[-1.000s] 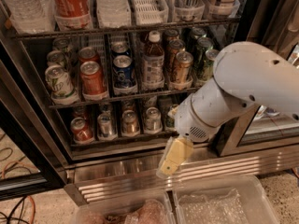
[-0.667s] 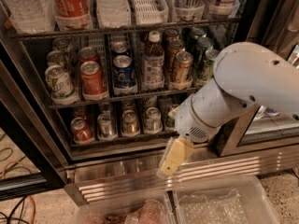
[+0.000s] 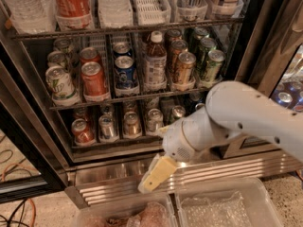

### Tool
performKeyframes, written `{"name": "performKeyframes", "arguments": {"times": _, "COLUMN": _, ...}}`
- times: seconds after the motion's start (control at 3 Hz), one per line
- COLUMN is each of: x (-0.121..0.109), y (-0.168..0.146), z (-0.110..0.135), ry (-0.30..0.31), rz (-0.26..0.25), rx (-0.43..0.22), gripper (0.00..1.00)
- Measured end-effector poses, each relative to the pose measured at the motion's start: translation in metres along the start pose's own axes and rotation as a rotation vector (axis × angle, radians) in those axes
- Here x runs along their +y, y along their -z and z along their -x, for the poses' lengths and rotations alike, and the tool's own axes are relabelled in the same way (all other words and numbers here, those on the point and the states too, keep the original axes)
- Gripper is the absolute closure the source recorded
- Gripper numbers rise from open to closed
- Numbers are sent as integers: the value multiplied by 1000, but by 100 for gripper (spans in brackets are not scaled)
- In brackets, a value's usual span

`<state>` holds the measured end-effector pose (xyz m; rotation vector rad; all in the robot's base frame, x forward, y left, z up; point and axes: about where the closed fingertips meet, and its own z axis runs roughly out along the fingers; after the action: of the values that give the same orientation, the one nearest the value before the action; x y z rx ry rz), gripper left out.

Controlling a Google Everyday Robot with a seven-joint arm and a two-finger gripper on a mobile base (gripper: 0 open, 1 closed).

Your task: Pick redbull can from bottom shelf of fridge

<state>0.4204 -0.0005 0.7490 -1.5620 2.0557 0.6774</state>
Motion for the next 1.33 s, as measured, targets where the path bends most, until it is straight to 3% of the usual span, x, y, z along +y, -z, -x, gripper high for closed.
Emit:
{"name": "performKeyframes", "arguments": {"times": 0.33, "x": 20, "y": -39, "z": -3, "ry": -73, "rz": 6, "rx": -154, "gripper": 0}}
{"name": "performKeyframes", "arguments": {"times": 0.67, "x": 37, "y": -69, "z": 4, "ry": -124, "rz": -24, "rx": -296, "gripper": 0}}
{"name": "performKeyframes", "arguments": {"times": 1.0, "x": 37, "y": -74, "z": 32, "ry": -94, "rz": -68, "rx": -341, "gripper": 0}}
{"name": "performKeyframes", "arguments": {"times": 1.33, "x": 37, "y": -74, "z": 32, "ry": -94, "rz": -68, "rx": -341, "gripper": 0}}
